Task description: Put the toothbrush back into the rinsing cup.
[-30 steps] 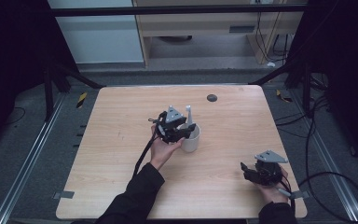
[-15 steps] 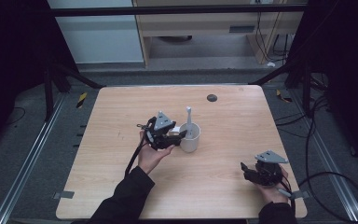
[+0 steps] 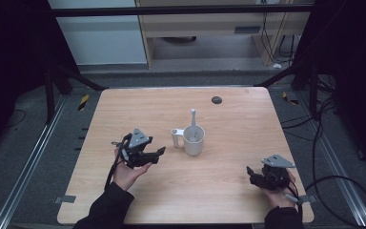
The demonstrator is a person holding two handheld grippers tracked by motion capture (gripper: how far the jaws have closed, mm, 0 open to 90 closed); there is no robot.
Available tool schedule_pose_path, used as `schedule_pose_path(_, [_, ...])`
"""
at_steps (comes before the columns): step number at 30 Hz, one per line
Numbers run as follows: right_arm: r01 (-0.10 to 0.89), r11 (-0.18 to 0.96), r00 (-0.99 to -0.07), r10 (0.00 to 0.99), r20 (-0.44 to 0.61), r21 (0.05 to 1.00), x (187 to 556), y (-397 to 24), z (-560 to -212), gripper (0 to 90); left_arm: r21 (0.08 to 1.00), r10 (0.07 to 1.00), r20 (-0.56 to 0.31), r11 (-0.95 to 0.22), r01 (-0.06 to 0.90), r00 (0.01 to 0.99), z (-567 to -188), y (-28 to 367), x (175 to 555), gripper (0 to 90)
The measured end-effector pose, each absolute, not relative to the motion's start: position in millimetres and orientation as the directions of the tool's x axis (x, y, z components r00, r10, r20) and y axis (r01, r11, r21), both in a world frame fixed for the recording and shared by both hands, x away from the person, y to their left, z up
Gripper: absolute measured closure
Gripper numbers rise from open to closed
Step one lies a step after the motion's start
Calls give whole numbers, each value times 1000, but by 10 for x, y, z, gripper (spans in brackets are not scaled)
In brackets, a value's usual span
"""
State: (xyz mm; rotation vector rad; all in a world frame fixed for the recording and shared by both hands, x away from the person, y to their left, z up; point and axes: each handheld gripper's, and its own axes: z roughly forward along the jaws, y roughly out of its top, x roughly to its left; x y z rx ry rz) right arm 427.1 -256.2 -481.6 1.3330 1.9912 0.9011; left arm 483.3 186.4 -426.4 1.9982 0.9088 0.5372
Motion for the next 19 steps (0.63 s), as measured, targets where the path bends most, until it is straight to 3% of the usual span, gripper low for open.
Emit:
schedule_pose_path(8, [554,269,-330,940,-88,788,4258,-2579,-4820,251,810,815,33,-361,462,578,-4469,2273,4713,319])
schedule_pose_path(13, [556,273,-324,941,-97,785,4234,-2588,-4827,248,779,850,87,-384,497,520,-4638,2526,4647,313])
schedule_pose_path(19, [559,267,-321,943,-92,785,4227,-2585,-4833,235,788,886,49,-318,527,462,-4676,2736,4605,308])
